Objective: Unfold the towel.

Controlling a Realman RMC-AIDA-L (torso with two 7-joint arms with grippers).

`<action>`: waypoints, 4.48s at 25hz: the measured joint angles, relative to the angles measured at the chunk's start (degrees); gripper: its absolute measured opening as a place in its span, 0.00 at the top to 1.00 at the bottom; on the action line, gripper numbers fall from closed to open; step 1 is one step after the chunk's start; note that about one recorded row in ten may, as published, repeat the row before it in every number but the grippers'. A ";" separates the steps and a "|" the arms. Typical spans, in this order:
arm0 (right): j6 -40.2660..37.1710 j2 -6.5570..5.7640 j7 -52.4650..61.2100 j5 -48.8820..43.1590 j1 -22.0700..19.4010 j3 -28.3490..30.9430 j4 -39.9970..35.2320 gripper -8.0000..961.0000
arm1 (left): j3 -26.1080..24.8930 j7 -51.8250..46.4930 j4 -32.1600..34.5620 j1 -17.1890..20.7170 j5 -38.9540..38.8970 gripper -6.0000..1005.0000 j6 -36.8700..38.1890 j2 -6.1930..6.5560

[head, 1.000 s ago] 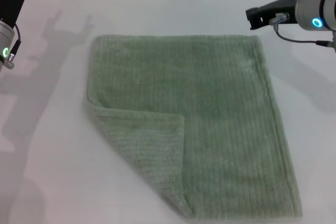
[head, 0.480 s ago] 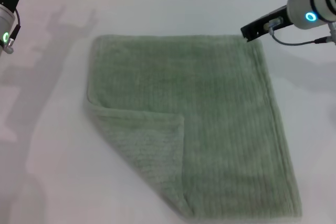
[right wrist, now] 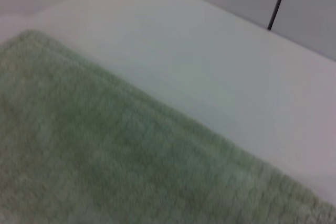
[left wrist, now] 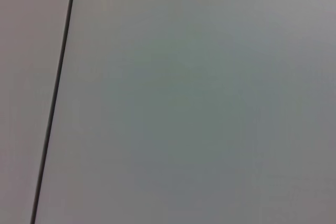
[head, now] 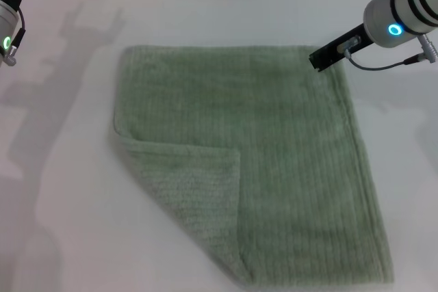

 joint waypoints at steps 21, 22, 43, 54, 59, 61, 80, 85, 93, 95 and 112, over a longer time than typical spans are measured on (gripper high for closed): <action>-0.40 -1.03 -6.90 0.21 5.58 4.52 14.42 0.99 | -0.09 -0.44 0.24 -0.93 -0.14 0.23 -1.32 -0.31; -0.65 -1.04 -7.16 0.21 5.71 4.68 14.99 0.99 | -0.09 -0.45 0.24 -0.93 -0.14 0.23 -1.31 -0.32; -3.78 -1.06 -9.51 0.03 5.97 5.93 18.94 0.99 | -0.09 -2.12 -0.18 -1.13 -0.23 0.24 -0.03 -0.47; -3.81 -1.06 -10.76 0.07 5.95 5.85 19.90 0.99 | 3.57 -13.56 1.89 -0.69 0.48 0.24 -2.14 -0.02; -3.82 -1.06 -10.96 0.07 5.95 5.84 20.06 0.99 | 12.55 -28.04 9.10 1.55 0.52 0.24 -4.52 0.13; -3.83 -1.06 -10.99 0.07 5.94 5.85 20.08 0.99 | 15.16 -32.12 11.39 2.22 0.49 0.25 -5.45 0.24; -3.69 -1.50 -11.48 -0.17 5.93 5.94 20.04 0.99 | 32.26 -86.55 49.07 10.30 26.45 0.25 -4.37 5.43; -3.67 -1.58 -11.70 -0.15 6.09 5.94 19.97 0.99 | 31.70 -91.15 51.77 9.58 31.98 0.26 -2.32 5.87; -3.54 -1.59 -12.23 -0.19 6.29 5.94 20.05 0.99 | 23.78 -99.90 53.39 3.89 51.19 0.26 11.54 5.54; -3.49 -1.65 -12.28 -0.19 6.30 5.94 20.06 0.99 | 23.78 -99.90 53.39 3.89 51.19 0.26 11.54 5.54; -3.41 -1.87 -12.51 -0.16 6.58 5.76 20.01 0.99 | 25.79 -92.06 53.48 0.03 68.77 0.27 22.33 2.59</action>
